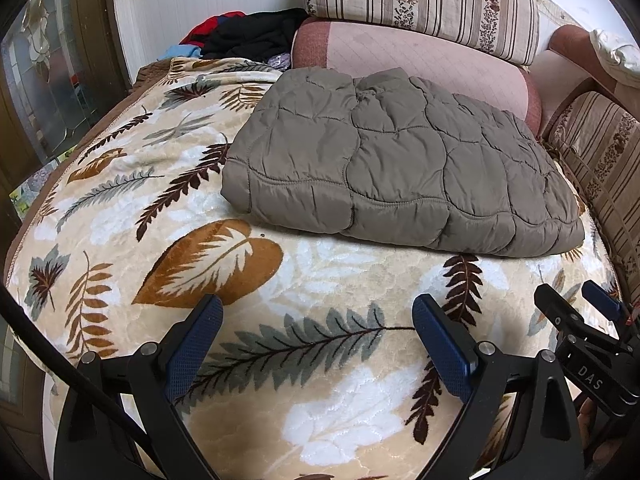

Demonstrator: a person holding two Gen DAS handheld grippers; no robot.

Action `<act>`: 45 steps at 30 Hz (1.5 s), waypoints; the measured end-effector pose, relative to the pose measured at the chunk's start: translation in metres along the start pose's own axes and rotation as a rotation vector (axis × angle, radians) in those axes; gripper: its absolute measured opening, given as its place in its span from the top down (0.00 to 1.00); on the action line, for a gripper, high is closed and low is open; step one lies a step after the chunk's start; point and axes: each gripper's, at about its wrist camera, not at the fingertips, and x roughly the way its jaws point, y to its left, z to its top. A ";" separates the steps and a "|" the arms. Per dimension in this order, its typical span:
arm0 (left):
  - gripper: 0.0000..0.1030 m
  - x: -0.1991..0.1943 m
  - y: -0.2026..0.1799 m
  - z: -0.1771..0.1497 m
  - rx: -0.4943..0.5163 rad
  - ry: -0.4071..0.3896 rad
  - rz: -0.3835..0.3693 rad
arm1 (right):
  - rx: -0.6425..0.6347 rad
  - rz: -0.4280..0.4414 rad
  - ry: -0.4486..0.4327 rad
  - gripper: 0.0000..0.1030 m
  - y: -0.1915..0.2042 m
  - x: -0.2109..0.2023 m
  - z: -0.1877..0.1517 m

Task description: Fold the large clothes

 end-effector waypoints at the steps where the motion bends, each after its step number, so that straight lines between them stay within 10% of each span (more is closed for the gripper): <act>1: 0.08 0.000 0.000 0.000 0.000 0.000 0.000 | 0.000 0.002 -0.001 0.10 0.000 0.000 0.000; 45: 0.08 0.005 0.000 0.000 0.012 -0.021 0.018 | -0.029 0.009 -0.018 0.10 0.007 -0.001 0.000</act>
